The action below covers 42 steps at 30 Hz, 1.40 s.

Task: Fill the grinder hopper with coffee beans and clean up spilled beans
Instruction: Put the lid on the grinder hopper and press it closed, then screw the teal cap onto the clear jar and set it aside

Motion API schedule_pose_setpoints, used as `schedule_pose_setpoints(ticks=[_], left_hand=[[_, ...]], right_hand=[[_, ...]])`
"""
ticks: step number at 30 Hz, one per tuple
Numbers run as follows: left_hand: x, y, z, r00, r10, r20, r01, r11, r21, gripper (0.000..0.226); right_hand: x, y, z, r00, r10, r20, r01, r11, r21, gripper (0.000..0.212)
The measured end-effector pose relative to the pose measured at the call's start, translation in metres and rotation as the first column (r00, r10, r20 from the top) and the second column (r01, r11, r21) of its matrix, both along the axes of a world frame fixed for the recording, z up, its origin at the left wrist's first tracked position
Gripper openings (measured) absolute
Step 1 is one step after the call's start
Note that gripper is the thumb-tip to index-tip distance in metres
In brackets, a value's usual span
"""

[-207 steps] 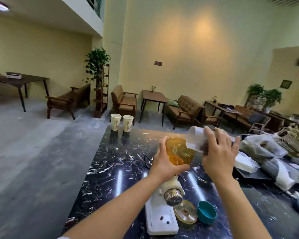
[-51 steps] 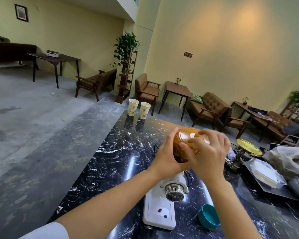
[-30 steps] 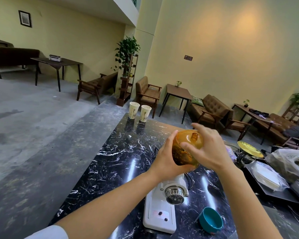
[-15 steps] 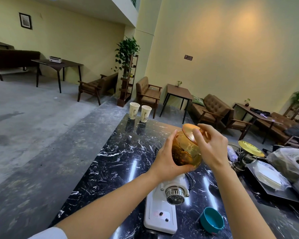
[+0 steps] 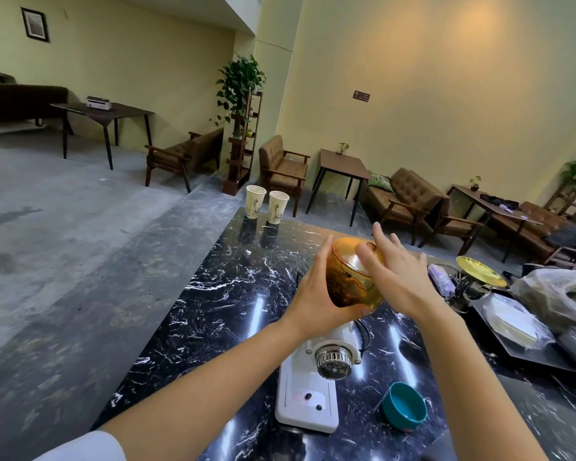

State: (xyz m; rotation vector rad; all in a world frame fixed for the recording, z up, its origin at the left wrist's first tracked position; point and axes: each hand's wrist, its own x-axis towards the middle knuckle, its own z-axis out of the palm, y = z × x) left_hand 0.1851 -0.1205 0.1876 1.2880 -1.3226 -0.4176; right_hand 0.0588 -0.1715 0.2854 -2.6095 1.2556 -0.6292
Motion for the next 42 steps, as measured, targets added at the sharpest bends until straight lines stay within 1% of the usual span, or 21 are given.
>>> schedule_pose_setpoints(ticks=[3,6,8,10,11,13,14,15,17,19,20,22,23,25,27,29,31,34,38,40,42], left_hand=[[-0.004,0.001,-0.003,1.0,0.007,0.025,-0.006,0.999,-0.041,0.116],[-0.011,0.004,-0.011,0.999,0.048,0.009,-0.047,0.995,-0.089,0.11],[-0.019,0.007,-0.02,0.99,0.133,-0.035,-0.136,0.985,-0.105,0.102],[-0.03,0.01,-0.031,0.961,0.27,-0.065,-0.277,0.951,-0.141,0.088],[-0.036,0.013,-0.038,0.928,0.369,-0.051,-0.372,0.91,-0.183,0.075],[-0.05,0.019,-0.056,0.804,0.594,0.026,-0.561,0.773,-0.296,0.045],[-0.061,0.024,-0.069,0.743,0.666,0.059,-0.614,0.714,-0.336,0.032],[-0.077,0.03,-0.082,0.721,0.687,0.092,-0.621,0.699,-0.355,0.023],[-0.114,0.04,-0.109,0.783,0.594,0.187,-0.54,0.797,-0.269,0.016],[-0.152,0.043,-0.131,0.875,0.358,0.327,-0.373,0.928,-0.018,0.017],[-0.171,0.041,-0.14,0.909,0.21,0.36,-0.276,0.95,0.144,0.024],[-0.203,0.035,-0.154,0.959,-0.032,0.281,-0.091,0.905,0.416,0.057],[-0.216,0.031,-0.158,0.975,-0.073,0.21,-0.038,0.877,0.479,0.072],[-0.238,0.022,-0.164,0.991,-0.062,0.121,-0.01,0.854,0.521,0.095],[-0.252,0.014,-0.166,0.996,-0.017,0.082,-0.029,0.85,0.526,0.105],[-0.26,0.009,-0.165,0.997,0.002,0.071,-0.039,0.855,0.517,0.1],[-0.265,0.01,-0.165,0.997,-0.002,0.076,-0.04,0.838,0.545,0.086],[-0.273,0.015,-0.164,0.997,0.015,0.081,-0.058,0.831,0.553,0.066],[-0.284,0.015,-0.168,0.999,-0.027,-0.029,0.038,0.847,0.53,0.086],[-0.29,0.015,-0.163,0.997,0.036,-0.071,0.004,0.867,0.498,0.082],[-0.292,0.017,-0.156,0.995,0.084,-0.056,-0.048,0.884,0.465,0.074]], right_hand=[[-0.031,-0.008,0.002,0.978,0.027,0.207,-0.046,0.995,0.089,0.076],[-0.083,-0.024,-0.01,0.967,-0.001,0.255,-0.039,0.988,0.153,0.056],[-0.125,-0.044,-0.034,0.98,-0.046,0.193,-0.003,0.97,0.243,0.044],[-0.17,-0.069,-0.074,0.987,-0.122,0.107,0.081,0.94,0.33,0.04],[-0.19,-0.081,-0.097,0.985,-0.16,0.061,0.126,0.919,0.374,0.041],[-0.222,-0.097,-0.143,0.98,-0.195,-0.025,0.184,0.865,0.466,0.048],[-0.233,-0.101,-0.167,0.981,-0.179,-0.07,0.189,0.84,0.508,0.055],[-0.241,-0.103,-0.189,0.984,-0.14,-0.108,0.176,0.823,0.54,0.064],[-0.249,-0.102,-0.229,0.989,-0.028,-0.147,0.108,0.815,0.569,0.086],[-0.247,-0.103,-0.254,0.99,0.052,-0.127,0.029,0.827,0.561,0.102],[-0.243,-0.106,-0.262,0.992,0.072,-0.107,-0.002,0.836,0.549,0.107],[-0.234,-0.11,-0.271,0.995,0.08,-0.058,-0.038,0.856,0.515,0.105],[-0.23,-0.11,-0.275,0.997,0.076,-0.019,-0.056,0.866,0.496,0.097],[-0.224,-0.107,-0.283,0.997,0.053,0.059,-0.074,0.883,0.463,0.078],[-0.225,-0.103,-0.289,0.991,0.027,0.133,-0.088,0.872,0.481,0.072],[-0.236,-0.099,-0.291,0.961,-0.05,0.272,-0.116,0.818,0.563,0.071],[-0.256,-0.097,-0.294,0.901,-0.178,0.396,-0.128,0.763,0.634,0.071],[-0.286,-0.098,-0.301,0.768,-0.343,0.541,-0.12,0.753,0.647,0.068],[-0.291,-0.085,-0.295,0.671,-0.405,0.621,-0.097,0.783,0.615,0.063],[-0.285,-0.072,-0.292,0.659,-0.426,0.62,-0.116,0.757,0.643,0.064],[-0.28,-0.061,-0.286,0.656,-0.419,0.627,-0.143,0.747,0.649,0.065]])
